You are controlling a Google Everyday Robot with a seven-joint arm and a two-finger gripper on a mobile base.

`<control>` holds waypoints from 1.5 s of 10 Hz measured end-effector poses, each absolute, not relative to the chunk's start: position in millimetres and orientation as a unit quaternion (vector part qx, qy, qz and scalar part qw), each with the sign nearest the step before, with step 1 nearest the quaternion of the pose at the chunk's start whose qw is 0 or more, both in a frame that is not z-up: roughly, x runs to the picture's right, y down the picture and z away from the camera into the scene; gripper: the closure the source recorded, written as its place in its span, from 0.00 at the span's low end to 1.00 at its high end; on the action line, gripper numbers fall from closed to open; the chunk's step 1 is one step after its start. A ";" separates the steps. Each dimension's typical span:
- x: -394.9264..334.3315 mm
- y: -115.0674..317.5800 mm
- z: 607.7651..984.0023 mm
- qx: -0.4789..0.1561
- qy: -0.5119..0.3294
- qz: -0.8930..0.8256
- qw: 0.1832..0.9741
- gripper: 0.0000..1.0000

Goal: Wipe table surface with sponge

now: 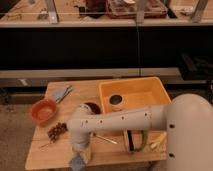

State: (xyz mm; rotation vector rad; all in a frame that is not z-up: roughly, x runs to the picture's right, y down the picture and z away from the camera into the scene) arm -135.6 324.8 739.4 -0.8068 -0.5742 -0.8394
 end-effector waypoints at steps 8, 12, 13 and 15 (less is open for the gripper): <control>-133.3 304.1 716.3 -0.377 -0.266 -0.390 0.797 1.00; -135.3 299.1 734.5 -0.377 -0.261 -0.382 0.803 1.00; -138.4 290.0 744.5 -0.373 -0.260 -0.381 0.805 1.00; -141.5 265.4 762.8 -0.372 -0.251 -0.382 0.808 1.00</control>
